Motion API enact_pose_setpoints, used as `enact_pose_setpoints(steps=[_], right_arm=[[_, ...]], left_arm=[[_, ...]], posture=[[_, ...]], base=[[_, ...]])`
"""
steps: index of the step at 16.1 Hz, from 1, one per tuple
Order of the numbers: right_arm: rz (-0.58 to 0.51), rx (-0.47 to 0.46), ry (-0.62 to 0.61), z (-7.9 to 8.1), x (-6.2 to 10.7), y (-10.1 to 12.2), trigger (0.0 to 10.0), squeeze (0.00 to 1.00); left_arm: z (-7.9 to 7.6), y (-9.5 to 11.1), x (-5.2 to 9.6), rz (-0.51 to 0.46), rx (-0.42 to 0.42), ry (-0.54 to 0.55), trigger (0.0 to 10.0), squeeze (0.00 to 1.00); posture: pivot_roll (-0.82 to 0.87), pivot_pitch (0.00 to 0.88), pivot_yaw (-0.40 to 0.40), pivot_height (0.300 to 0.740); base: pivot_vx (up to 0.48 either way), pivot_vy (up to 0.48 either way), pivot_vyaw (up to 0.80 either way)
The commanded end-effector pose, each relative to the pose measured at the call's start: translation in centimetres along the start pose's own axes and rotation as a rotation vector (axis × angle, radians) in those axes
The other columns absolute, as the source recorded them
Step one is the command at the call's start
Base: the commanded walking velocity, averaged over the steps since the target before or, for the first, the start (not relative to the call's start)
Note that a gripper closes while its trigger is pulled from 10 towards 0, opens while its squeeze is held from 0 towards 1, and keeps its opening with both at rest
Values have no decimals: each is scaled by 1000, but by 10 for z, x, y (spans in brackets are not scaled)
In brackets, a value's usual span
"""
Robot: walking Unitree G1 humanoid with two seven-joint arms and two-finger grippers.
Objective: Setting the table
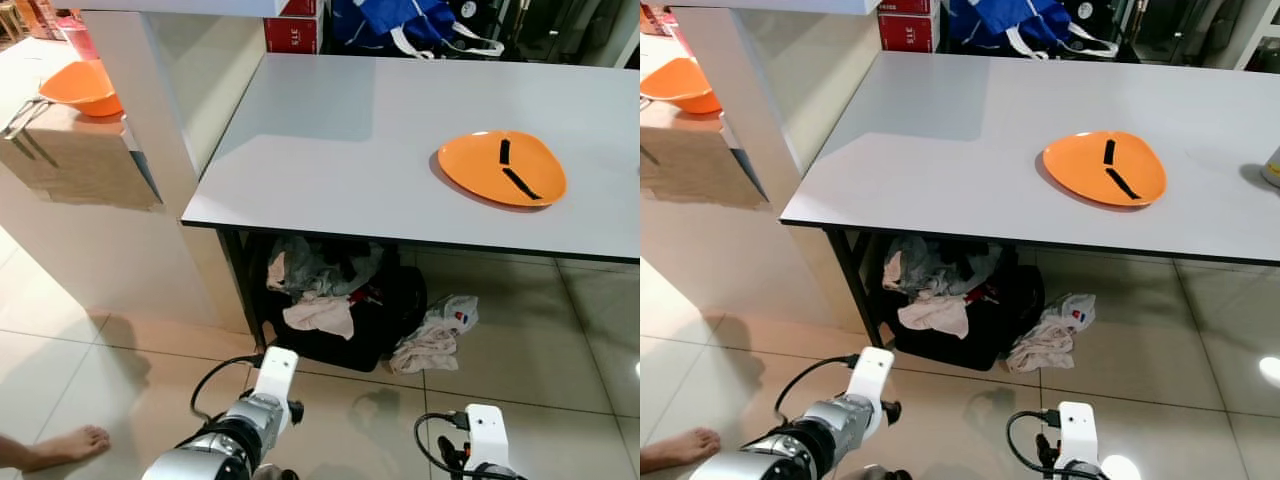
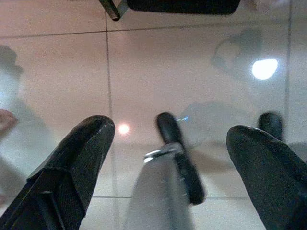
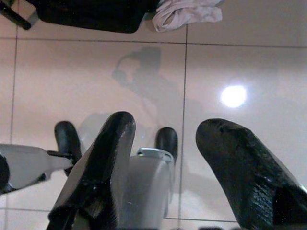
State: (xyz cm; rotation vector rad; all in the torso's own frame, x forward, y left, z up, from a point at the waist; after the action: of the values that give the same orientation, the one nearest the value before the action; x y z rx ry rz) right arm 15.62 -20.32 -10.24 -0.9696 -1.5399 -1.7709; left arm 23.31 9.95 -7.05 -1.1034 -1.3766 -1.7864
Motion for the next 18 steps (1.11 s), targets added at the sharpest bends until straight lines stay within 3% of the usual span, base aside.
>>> enact_pose_setpoints(steps=[1,7,18], right_arm=[[3,35,-3,-1,-1,4,10000,0],[12,54,3,3,0,-1,10000,0],[-3,-28,-37,-9,2,-3,10000,0]], left_arm=[[-3,1,0,-12,80,16,10000,0],[-4,2,0,-11,88,13,10000,0],[-4,8,1,-64,-39,-31,10000,0]], posture=[[-37,0,16,735],[14,0,-1,735],[-76,0,51,735]], base=[[0,0,0],[0,0,0],[0,0,0]])
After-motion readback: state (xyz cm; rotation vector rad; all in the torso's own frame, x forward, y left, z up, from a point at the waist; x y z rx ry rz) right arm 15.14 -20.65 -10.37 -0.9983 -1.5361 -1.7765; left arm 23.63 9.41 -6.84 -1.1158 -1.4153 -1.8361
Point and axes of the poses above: a point about 5 cm out from each wrist's last joint towards the gripper, its own x axis pointing back from the gripper into the wrist, its own y axis along the axis of the wrist's last joint, z = x × y, the point moved 1 cm from there along -x, pointing out of the wrist towards the gripper, and after that the axes turned 6 degrees about -x, right-handed, at the moved point
